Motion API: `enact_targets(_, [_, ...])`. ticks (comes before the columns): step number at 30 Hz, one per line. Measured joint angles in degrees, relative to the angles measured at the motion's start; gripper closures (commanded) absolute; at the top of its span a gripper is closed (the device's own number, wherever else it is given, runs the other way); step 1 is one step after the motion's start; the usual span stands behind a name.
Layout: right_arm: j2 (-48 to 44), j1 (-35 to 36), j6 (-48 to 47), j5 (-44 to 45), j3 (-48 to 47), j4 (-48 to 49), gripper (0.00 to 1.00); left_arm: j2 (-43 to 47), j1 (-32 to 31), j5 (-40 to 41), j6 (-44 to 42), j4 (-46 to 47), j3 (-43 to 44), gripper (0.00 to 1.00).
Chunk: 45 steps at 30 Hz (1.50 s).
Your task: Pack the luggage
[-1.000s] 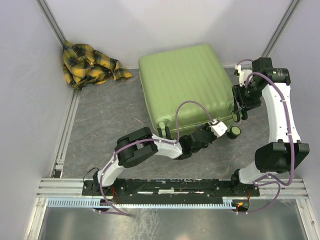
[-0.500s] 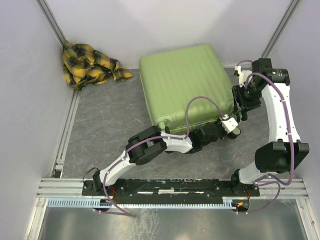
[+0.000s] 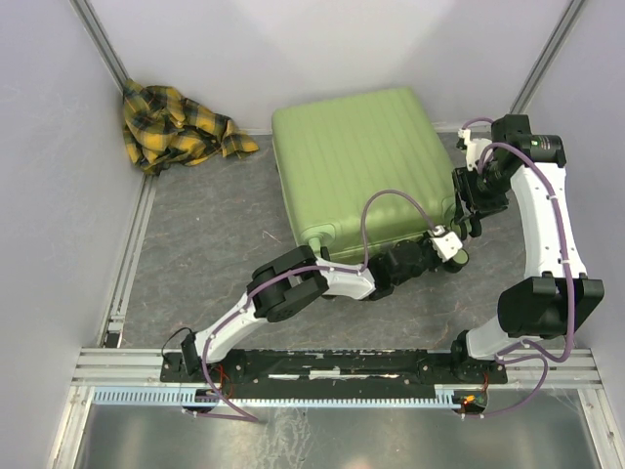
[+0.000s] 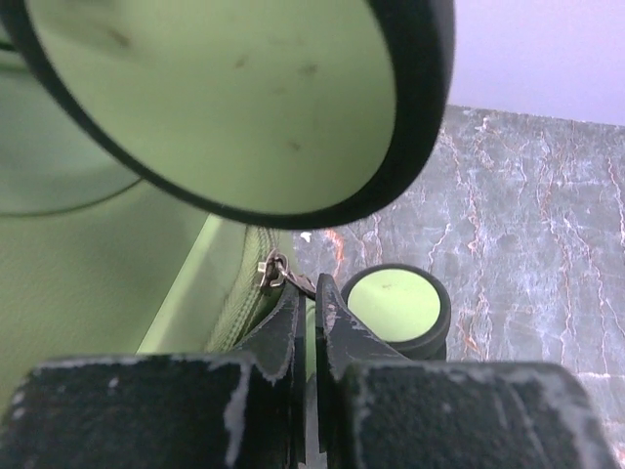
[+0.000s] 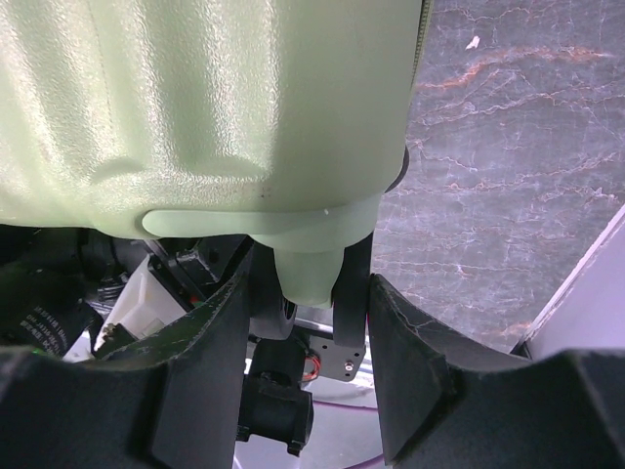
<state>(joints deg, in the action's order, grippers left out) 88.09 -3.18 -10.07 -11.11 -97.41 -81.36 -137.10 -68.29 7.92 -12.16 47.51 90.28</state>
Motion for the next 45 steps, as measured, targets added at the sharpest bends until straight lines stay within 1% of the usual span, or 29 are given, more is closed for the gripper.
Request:
enact_targets(1, [0.0, 0.0, 0.0, 0.0, 0.1, 0.1, 0.98, -0.7, 0.0, -0.1, -0.4, 0.6, 0.7, 0.93])
enact_targets(5, [0.0, -0.1, 0.0, 0.0, 0.2, 0.1, 0.98, -3.6, -0.3, 0.3, -2.2, 2.0, 4.3, 0.8])
enact_targets(6, [0.0, -0.1, 0.1, 0.0, 0.2, 0.1, 0.98, -4.2, -0.5, 0.6, -2.8, 1.9, 5.4, 0.72])
enact_targets(8, [0.0, -0.1, 0.3, -0.5, 0.2, 0.2, 0.98, -5.1, -0.8, 0.7, -4.4, 1.9, 7.1, 0.53])
enact_targets(9, [0.0, -0.1, 0.5, -1.2, 0.3, 0.5, 0.97, -5.1, -1.0, 0.3, -5.1, 2.1, 7.1, 0.45])
enact_targets(10, [0.0, 0.0, 0.7, -2.1, 0.3, 0.7, 0.94, -4.9, -1.2, -0.4, -5.6, 2.5, 6.9, 0.42])
enact_targets(11, [0.0, 0.0, 0.9, -3.1, 0.3, 0.7, 0.89, -4.1, -1.7, -0.7, -6.0, 3.3, 5.1, 0.4])
enact_targets(13, [0.0, 0.0, 1.7, -5.4, 0.6, 0.0, 0.8, -0.5, -2.1, -2.1, -7.1, 4.0, -1.4, 0.38])
enact_targets(17, [0.0, -1.1, 2.3, -9.7, 0.7, -1.1, 0.48, 10.8, -2.8, -5.3, -8.3, 3.8, -15.8, 0.35])
enact_targets(20, [0.5, -3.0, 0.8, -13.1, -0.1, -2.6, 0.28, 21.5, -2.6, -7.9, -9.0, 3.9, -26.9, 0.34])
enact_targets(22, [1.0, -4.5, -0.3, -16.9, -2.0, -3.3, 0.19, 27.3, -2.5, -9.3, -9.3, 3.9, -32.1, 0.34])
enact_targets(24, [1.1, -6.4, -1.0, -22.3, -4.1, -3.0, 0.14, 32.2, -2.1, -10.1, -9.3, 3.3, -36.3, 0.34])
enact_targets(27, [1.1, -10.0, -1.1, -30.4, -6.4, -1.7, 0.13, 37.9, -1.4, -11.1, -9.0, 0.3, -39.6, 0.32])
enact_targets(29, [1.6, -12.6, 0.4, -34.1, -6.6, 0.2, 0.21, 42.0, -0.2, -11.4, -8.3, -4.0, -40.2, 0.32])
enact_targets(31, [2.4, -14.0, 3.1, -34.8, -6.6, 3.0, 0.3, 45.9, 1.4, -11.2, -7.3, -8.3, -40.2, 0.32])
enact_targets(35, [4.7, -14.4, 8.8, -30.3, -3.0, 12.5, 0.45, 55.8, 6.3, -10.9, -4.2, -18.4, -39.2, 0.34])
enact_targets(37, [7.5, -14.3, 10.5, -26.5, -1.7, 16.2, 0.5, 60.3, 10.9, -10.9, -1.9, -24.2, -37.0, 0.35])
enact_targets(41, [15.6, -13.4, 12.5, -20.5, -1.7, 21.9, 0.52, 68.1, 22.0, -6.8, 1.0, -31.7, -34.6, 0.37])
enact_targets(45, [22.7, -11.1, 13.6, -16.7, -1.6, 25.9, 0.52, 72.5, 29.6, -3.1, 3.8, -38.6, -34.7, 0.38])
